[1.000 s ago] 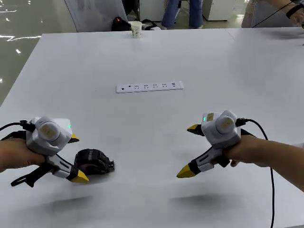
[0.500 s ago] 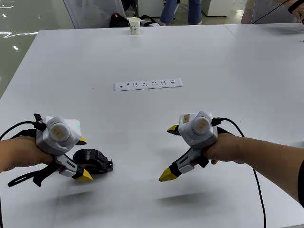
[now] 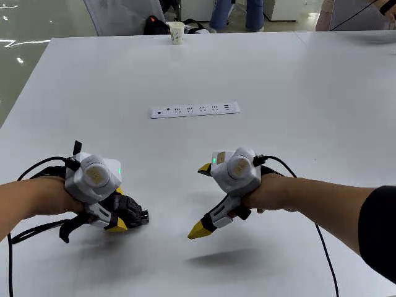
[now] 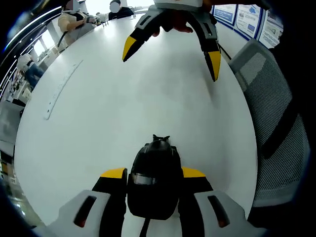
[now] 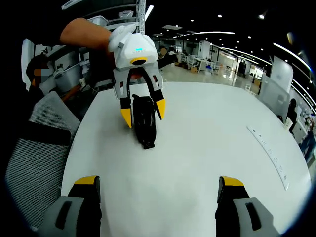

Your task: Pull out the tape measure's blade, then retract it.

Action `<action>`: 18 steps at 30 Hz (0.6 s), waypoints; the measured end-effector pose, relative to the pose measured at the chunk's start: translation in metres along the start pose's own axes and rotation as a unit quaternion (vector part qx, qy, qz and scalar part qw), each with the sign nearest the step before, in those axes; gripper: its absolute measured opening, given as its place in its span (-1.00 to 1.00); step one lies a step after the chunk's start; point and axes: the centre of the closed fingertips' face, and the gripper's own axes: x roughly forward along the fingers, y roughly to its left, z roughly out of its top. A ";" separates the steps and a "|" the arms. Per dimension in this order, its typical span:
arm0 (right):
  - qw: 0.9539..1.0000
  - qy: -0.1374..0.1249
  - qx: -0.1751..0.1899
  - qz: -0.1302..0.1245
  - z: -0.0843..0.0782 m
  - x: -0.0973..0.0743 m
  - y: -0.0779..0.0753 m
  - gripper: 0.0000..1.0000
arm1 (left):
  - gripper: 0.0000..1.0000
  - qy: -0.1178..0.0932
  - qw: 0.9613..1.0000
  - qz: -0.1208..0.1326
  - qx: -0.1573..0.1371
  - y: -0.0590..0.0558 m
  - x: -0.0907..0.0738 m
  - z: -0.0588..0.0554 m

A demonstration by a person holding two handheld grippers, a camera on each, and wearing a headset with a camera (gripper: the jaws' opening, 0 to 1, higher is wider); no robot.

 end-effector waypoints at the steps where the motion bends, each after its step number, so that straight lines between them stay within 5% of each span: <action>1: 1.000 -0.002 -0.001 0.000 0.002 0.001 0.000 0.99 | -0.31 0.006 1.000 0.001 0.007 0.001 0.001 -0.001; 12: 1.000 -0.005 0.014 0.006 0.014 0.020 0.001 0.99 | -0.33 0.019 1.000 0.010 0.002 0.002 0.002 -0.004; 15: 1.000 0.007 0.004 0.002 0.010 0.026 0.002 0.60 | -0.33 0.022 1.000 0.016 0.003 0.003 0.003 -0.005; 18: 1.000 0.006 0.012 0.007 0.010 0.031 0.004 0.65 | -0.33 0.022 1.000 0.017 0.003 0.003 0.004 -0.005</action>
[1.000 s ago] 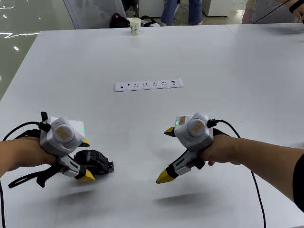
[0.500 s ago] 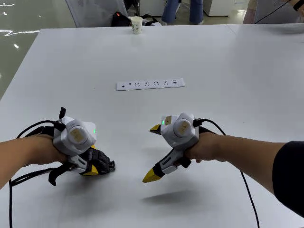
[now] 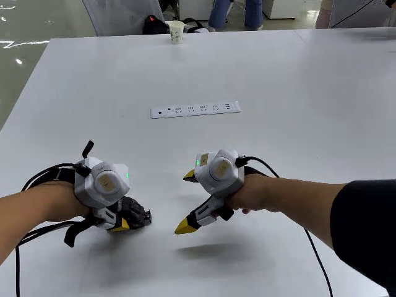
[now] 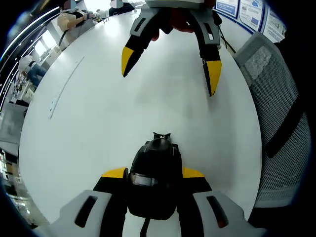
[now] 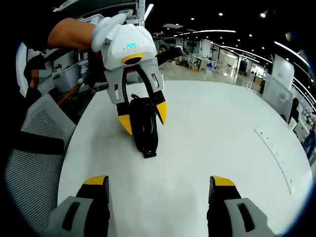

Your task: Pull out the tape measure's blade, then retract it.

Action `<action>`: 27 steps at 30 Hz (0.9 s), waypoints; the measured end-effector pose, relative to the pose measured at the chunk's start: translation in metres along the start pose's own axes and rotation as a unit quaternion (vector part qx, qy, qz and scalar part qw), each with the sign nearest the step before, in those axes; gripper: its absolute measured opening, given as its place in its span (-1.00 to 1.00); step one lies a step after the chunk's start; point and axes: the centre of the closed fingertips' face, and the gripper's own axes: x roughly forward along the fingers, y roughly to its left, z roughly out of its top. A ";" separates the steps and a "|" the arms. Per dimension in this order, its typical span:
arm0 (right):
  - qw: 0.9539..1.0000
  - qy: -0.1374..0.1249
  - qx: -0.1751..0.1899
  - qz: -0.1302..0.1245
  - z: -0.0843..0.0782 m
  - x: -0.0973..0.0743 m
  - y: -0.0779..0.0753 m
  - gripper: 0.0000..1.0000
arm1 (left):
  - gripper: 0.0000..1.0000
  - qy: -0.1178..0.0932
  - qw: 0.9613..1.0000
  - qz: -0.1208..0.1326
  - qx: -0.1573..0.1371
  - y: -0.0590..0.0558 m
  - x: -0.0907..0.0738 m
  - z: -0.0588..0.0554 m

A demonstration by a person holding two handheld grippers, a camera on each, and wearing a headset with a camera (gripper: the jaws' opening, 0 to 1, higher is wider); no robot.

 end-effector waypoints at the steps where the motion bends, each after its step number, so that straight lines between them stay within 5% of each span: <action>1: 1.000 0.000 0.001 0.001 0.000 0.001 0.000 0.61 | -0.33 0.001 1.000 -0.002 0.000 0.000 0.000 0.000; 27: 0.998 -0.006 -0.044 0.046 0.025 0.053 0.011 -0.34 | -0.33 0.004 1.000 -0.012 0.000 -0.001 0.002 -0.001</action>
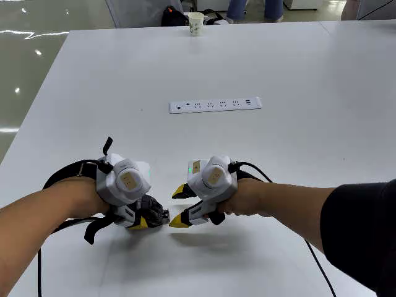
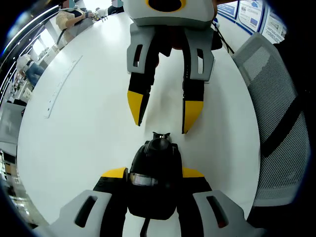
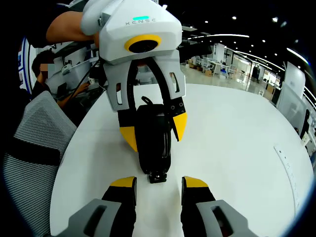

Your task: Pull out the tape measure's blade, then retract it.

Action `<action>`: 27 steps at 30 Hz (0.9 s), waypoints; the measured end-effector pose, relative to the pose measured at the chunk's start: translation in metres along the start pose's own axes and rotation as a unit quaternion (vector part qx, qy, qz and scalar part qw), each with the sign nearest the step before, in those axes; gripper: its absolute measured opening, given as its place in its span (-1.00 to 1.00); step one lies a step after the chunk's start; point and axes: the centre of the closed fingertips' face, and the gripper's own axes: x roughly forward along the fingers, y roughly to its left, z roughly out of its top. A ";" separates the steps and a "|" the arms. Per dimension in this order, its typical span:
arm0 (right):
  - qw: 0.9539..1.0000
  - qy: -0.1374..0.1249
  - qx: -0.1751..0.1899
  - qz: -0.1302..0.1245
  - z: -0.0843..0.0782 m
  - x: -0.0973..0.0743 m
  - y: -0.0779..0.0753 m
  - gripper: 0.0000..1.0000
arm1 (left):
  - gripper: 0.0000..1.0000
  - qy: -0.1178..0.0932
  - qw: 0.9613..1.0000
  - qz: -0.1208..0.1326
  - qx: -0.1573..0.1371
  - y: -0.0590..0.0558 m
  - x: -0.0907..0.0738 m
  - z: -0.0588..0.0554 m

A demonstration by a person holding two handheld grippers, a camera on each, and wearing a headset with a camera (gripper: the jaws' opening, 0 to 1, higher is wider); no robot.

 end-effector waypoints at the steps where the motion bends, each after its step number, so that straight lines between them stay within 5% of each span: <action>1: 1.000 0.002 -0.002 0.000 0.000 0.001 0.000 -0.37 | -0.33 0.000 1.000 0.000 0.000 0.000 0.000 0.000; 20: 0.997 0.051 -0.062 0.012 -0.005 0.018 0.002 -0.74 | -0.32 -0.009 1.000 -0.003 -0.006 0.000 -0.001 0.001; 27: 0.998 0.054 -0.039 0.014 -0.002 0.019 0.003 -0.75 | -0.32 -0.010 1.000 -0.003 -0.008 0.000 0.000 0.001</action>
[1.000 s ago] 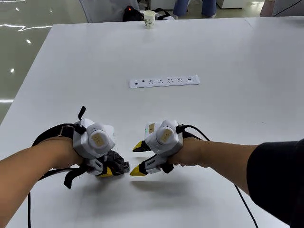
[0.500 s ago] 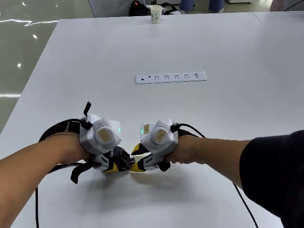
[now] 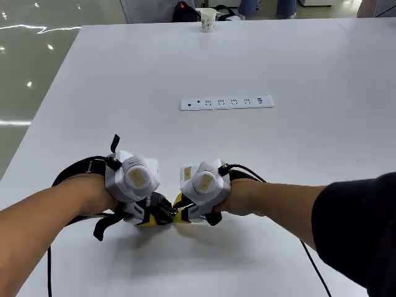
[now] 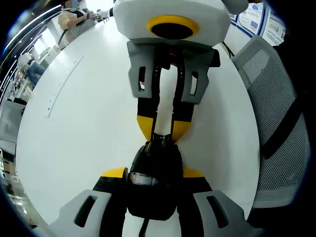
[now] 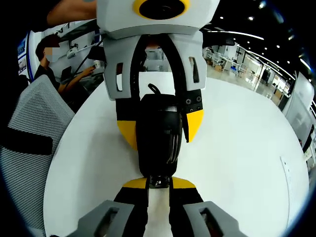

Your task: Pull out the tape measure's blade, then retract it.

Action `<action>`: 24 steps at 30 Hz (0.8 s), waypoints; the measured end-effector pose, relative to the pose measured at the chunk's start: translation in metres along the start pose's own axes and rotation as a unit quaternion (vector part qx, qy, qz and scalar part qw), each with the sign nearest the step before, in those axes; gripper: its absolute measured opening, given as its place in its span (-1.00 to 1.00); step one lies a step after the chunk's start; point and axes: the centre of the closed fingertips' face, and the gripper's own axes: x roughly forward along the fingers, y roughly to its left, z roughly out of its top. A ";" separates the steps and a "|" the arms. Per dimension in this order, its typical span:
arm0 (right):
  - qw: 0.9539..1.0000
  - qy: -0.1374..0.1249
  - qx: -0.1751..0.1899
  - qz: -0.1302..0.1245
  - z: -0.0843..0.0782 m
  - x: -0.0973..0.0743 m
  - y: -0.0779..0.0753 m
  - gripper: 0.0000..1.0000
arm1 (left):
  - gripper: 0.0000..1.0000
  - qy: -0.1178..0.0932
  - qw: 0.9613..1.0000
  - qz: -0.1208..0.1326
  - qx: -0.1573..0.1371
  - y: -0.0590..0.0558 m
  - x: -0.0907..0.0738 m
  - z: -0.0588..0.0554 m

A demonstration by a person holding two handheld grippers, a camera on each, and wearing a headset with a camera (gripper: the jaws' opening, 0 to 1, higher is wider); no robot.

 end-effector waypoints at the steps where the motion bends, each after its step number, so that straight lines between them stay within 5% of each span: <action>1: 1.000 0.006 0.005 -0.001 0.000 0.003 -0.001 -0.74 | -0.33 0.000 1.000 0.000 0.000 0.000 0.000 0.000; 3: 1.000 0.017 -0.025 -0.004 -0.002 0.005 -0.001 -0.75 | -0.32 -0.001 1.000 0.000 0.001 0.000 0.000 0.000; 24: 1.000 0.021 0.003 0.002 -0.011 0.000 -0.001 -0.81 | -0.33 -0.003 1.000 0.001 -0.007 0.001 -0.001 -0.001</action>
